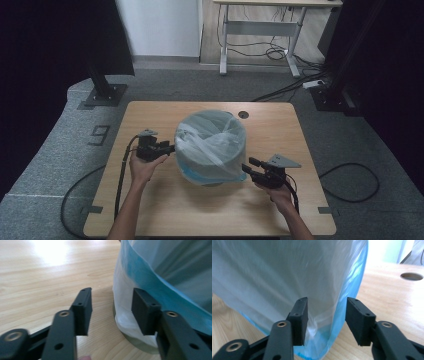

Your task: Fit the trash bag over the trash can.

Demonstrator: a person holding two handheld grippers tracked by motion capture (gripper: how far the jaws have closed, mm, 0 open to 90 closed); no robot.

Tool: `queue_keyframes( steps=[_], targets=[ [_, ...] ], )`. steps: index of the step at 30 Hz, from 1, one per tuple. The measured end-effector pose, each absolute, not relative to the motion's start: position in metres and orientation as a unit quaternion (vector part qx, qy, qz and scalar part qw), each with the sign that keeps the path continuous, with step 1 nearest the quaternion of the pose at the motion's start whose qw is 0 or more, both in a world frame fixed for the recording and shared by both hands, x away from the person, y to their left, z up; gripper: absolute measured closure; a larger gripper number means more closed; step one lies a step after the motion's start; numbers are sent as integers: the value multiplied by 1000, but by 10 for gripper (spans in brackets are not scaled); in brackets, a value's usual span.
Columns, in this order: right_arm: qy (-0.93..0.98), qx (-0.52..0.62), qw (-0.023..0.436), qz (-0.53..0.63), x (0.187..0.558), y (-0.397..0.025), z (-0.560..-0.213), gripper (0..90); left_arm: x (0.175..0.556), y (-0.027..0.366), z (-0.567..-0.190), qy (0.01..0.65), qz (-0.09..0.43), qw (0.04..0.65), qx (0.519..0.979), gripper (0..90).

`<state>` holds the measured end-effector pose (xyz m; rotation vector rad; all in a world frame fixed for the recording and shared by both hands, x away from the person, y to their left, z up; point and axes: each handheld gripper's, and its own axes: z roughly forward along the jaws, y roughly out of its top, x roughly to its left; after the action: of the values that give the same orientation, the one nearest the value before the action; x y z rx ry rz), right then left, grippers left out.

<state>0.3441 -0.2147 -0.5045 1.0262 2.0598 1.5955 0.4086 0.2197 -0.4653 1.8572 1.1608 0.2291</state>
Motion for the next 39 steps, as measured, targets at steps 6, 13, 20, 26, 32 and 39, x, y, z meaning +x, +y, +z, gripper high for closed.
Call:
queue_keyframes(
  steps=[6,13,20,26,32,39],
  targets=[
    [713,363,176,573,339,-225,-500,450,393,233,-448,449,109,476,748,357],
    [713,370,178,568,331,-240,-503,421,371,238,-403,398,134,515,748,292],
    [707,386,176,566,327,-252,-507,420,371,212,-358,339,115,523,774,280],
    [705,392,173,566,325,-257,-509,420,390,168,-336,299,101,478,820,281],
    [704,398,170,563,324,-260,-511,420,417,119,-335,278,86,395,872,291],
    [704,399,170,562,323,-262,-511,421,439,88,-351,283,62,307,907,295]
  ],
)
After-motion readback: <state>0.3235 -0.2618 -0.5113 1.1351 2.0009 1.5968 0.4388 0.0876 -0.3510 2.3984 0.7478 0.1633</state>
